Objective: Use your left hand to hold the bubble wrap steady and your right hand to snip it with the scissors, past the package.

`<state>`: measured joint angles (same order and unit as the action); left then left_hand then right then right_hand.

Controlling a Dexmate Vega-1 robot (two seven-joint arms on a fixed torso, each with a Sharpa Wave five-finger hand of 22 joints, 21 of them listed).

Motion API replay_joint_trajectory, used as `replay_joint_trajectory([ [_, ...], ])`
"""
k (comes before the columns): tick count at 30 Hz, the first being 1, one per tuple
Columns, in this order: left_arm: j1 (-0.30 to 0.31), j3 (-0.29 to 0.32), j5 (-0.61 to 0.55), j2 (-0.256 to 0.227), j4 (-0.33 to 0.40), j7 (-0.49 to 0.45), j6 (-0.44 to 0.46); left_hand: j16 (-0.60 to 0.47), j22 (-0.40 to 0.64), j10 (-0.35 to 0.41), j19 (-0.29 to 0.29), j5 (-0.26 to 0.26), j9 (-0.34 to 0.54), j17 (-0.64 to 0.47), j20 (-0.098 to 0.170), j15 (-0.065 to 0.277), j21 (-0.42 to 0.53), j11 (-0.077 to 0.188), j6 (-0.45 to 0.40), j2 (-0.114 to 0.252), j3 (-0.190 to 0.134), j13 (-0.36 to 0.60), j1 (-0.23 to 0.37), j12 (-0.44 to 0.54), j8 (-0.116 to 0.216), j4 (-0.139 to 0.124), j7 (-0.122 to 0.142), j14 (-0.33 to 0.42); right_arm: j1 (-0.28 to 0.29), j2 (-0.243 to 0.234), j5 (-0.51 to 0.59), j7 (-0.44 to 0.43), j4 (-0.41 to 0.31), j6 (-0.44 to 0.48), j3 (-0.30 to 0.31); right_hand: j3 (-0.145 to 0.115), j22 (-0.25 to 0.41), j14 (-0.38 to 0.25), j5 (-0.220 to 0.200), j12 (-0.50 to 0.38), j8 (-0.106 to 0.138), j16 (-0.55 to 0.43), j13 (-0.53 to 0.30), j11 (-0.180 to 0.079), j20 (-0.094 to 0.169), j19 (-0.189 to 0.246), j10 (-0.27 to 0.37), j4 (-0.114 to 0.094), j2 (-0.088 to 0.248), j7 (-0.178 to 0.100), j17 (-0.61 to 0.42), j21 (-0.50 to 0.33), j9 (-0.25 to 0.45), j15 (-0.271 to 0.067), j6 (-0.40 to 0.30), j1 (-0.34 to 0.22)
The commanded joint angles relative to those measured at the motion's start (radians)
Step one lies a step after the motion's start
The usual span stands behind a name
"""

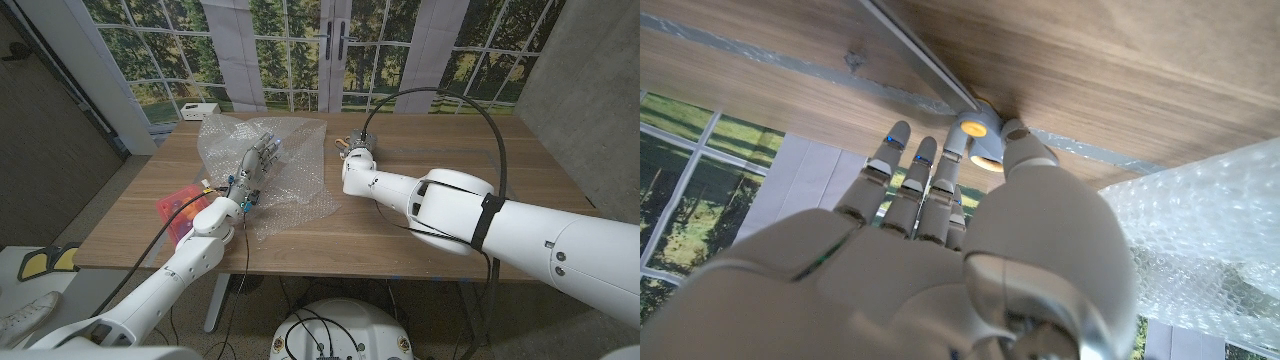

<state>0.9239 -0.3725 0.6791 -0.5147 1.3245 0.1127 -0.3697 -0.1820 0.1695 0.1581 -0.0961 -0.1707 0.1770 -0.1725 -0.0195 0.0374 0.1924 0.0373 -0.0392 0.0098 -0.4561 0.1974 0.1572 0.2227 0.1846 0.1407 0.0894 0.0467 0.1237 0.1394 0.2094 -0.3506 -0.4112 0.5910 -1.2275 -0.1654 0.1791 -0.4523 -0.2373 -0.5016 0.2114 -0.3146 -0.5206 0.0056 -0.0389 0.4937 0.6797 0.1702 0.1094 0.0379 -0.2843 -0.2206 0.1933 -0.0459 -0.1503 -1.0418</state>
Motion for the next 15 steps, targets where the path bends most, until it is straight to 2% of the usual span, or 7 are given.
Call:
replay_joint_trajectory([
  [1,-0.006,-0.002,0.001,0.005,-0.010,0.006,-0.003,0.000,0.006,0.007,0.000,-0.005,0.000,-0.003,0.000,0.018,0.001,-0.002,0.002,0.010,0.002,0.005,0.000,-0.001,0.000,0.001,-0.002,0.004,0.006,-0.006,-0.006,-0.031,-0.002,-0.004,0.014,-0.019,0.006,-0.022,-0.019,-0.019,0.005,-0.015,-0.003,-0.108,0.002,0.019,0.158,0.010,0.005,0.001,-0.014,-0.009,0.002,-0.107,-0.022,-0.055],
  [9,-0.008,-0.003,0.000,0.007,-0.013,0.006,-0.005,-0.001,0.006,0.004,-0.001,-0.005,0.000,-0.003,0.000,0.016,0.001,-0.002,0.000,0.010,0.003,0.005,-0.001,-0.002,0.001,0.001,-0.003,0.005,0.021,-0.032,-0.012,-0.063,-0.059,0.017,0.040,-0.044,0.006,-0.045,-0.039,-0.043,0.007,-0.032,-0.003,-0.130,0.019,0.026,0.203,0.016,0.011,-0.012,-0.031,-0.011,0.002,-0.126,-0.048,-0.125],
  [15,-0.010,-0.004,0.000,0.008,-0.012,0.007,-0.005,-0.001,0.006,0.006,0.000,-0.005,0.000,-0.003,0.000,0.017,0.001,-0.001,0.000,0.010,0.003,0.005,-0.002,-0.002,0.001,0.001,-0.003,0.005,0.045,-0.085,-0.008,-0.065,-0.173,0.060,0.059,-0.050,0.007,-0.057,-0.047,-0.060,0.007,-0.043,-0.013,-0.136,0.027,0.030,0.217,0.012,0.010,-0.022,-0.043,-0.011,0.002,-0.135,-0.060,-0.154],
])
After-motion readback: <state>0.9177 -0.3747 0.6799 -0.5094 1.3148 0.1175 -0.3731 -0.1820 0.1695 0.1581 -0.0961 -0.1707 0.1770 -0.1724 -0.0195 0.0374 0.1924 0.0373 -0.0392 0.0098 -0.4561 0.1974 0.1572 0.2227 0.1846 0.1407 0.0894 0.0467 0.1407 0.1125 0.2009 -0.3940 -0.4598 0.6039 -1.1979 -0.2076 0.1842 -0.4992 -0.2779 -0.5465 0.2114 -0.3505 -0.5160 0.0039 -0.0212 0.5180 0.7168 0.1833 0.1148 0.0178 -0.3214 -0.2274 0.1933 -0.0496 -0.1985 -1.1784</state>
